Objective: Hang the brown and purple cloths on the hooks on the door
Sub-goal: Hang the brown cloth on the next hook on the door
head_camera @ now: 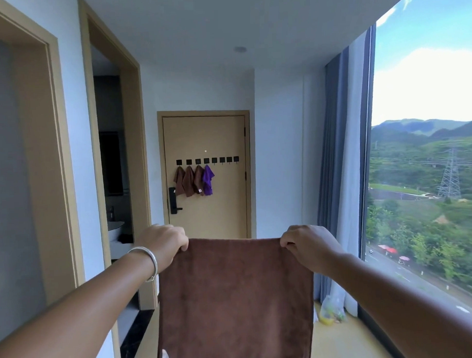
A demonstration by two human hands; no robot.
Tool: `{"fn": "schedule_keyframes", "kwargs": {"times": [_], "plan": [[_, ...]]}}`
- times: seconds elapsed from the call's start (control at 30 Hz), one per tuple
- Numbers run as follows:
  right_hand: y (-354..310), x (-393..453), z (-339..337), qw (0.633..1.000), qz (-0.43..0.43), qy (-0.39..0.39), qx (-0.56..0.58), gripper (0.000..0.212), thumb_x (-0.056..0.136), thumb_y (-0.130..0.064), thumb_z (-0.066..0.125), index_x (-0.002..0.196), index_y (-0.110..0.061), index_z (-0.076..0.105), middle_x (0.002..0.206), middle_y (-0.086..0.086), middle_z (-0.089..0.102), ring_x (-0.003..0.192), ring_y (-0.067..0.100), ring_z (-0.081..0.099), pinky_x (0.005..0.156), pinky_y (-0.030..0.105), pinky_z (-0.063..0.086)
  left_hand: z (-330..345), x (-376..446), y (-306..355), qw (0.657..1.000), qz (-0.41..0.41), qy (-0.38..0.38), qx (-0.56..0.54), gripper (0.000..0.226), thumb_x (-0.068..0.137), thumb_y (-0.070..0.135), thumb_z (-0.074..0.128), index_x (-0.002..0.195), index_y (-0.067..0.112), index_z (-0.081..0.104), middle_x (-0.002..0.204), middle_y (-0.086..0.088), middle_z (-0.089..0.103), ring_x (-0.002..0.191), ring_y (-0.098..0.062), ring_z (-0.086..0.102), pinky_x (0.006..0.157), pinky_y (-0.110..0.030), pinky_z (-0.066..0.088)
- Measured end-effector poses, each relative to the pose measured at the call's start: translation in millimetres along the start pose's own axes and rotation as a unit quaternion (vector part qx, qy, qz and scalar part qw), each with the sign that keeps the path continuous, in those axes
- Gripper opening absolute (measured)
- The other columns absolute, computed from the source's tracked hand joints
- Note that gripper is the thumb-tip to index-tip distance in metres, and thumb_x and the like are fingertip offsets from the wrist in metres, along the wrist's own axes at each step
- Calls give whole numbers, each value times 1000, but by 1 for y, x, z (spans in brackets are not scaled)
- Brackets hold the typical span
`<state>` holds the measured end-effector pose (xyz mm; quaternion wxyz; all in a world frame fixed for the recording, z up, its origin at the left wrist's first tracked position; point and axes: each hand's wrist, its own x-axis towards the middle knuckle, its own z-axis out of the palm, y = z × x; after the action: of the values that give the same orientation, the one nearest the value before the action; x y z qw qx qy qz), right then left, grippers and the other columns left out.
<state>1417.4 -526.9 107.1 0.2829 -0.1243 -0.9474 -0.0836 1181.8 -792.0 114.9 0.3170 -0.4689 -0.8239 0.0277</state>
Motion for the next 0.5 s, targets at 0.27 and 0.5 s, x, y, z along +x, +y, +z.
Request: {"fn": "schedule_keyframes", "kwargs": {"times": [0.27,0.5], "plan": [[44,43,42,1000,13,-17,-4,29,97,-20,42,104,-32,68,104,-13,66,85,10,62,75,30,55,56,64,3,1000,5,24,5,47,85,-5,44,104,34,61,105,16,57,97,-12,53,83,-25,39],[116,104,84,1000,7,-10,20,30,93,-19,42,100,-32,69,103,-15,65,83,9,59,70,24,47,120,147,21,997,-36,59,-22,48,81,-6,44,101,33,65,99,15,59,93,-12,53,77,-25,36]]}}
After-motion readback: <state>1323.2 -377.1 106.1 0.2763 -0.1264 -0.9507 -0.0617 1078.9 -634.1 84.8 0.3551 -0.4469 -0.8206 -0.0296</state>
